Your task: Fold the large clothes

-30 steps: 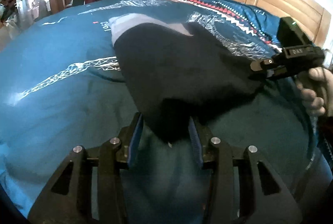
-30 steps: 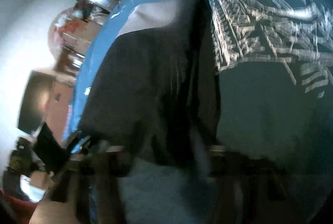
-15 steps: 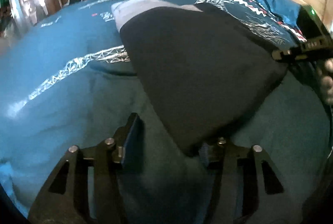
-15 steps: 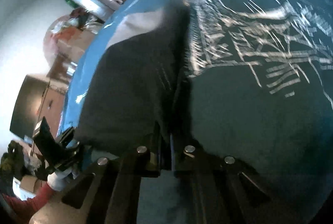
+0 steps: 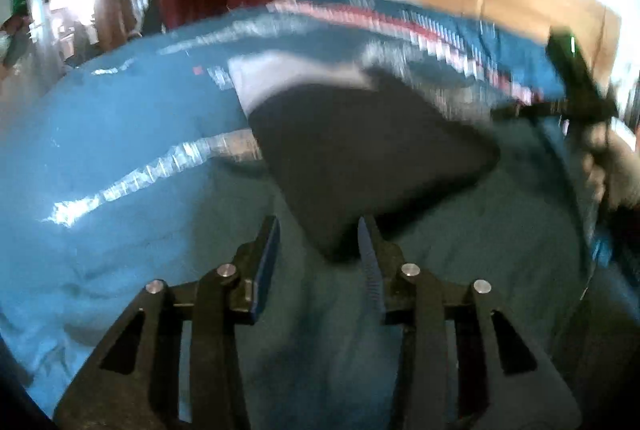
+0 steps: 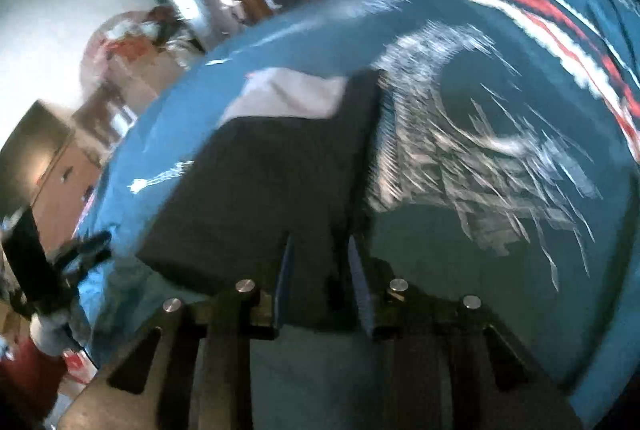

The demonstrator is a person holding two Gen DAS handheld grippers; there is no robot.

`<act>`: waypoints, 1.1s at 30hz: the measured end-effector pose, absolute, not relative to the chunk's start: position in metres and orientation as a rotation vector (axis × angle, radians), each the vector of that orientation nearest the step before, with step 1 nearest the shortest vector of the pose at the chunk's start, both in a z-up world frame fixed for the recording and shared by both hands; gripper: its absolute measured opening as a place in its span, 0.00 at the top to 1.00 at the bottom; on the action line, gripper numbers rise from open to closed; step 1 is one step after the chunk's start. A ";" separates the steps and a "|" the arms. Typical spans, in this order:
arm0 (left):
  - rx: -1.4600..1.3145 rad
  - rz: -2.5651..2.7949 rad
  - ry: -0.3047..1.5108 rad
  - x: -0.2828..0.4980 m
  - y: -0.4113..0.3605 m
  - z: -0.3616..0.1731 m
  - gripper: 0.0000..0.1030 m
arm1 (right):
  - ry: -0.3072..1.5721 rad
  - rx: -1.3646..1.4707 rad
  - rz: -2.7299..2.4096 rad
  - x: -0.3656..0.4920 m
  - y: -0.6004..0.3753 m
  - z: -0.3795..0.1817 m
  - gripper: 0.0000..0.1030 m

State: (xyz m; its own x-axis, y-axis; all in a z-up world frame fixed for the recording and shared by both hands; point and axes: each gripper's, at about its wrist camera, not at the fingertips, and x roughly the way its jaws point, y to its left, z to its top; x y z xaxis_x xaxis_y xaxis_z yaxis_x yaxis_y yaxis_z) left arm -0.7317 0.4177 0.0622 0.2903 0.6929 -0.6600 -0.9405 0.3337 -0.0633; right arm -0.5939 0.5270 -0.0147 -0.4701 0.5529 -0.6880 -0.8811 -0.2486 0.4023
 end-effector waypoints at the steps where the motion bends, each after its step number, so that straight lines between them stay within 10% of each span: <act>1: -0.500 1.152 0.554 -0.731 0.429 0.062 0.62 | 0.974 -0.533 1.881 -0.605 0.540 -0.023 0.69; 7: -0.574 1.119 0.774 -0.706 0.495 -0.032 0.55 | 0.995 -0.684 1.843 -0.627 0.574 -0.074 0.91; 17: -0.465 1.114 0.511 -0.712 0.552 0.052 0.68 | 0.777 -0.746 1.945 -0.638 0.617 -0.021 0.80; 25: -0.533 1.188 0.742 -0.711 0.718 -0.033 0.58 | 0.898 -0.720 1.923 -0.632 0.645 -0.073 0.88; 33: -0.483 1.097 0.632 -0.722 0.626 0.014 0.61 | 0.775 -0.659 1.917 -0.615 0.592 -0.026 0.67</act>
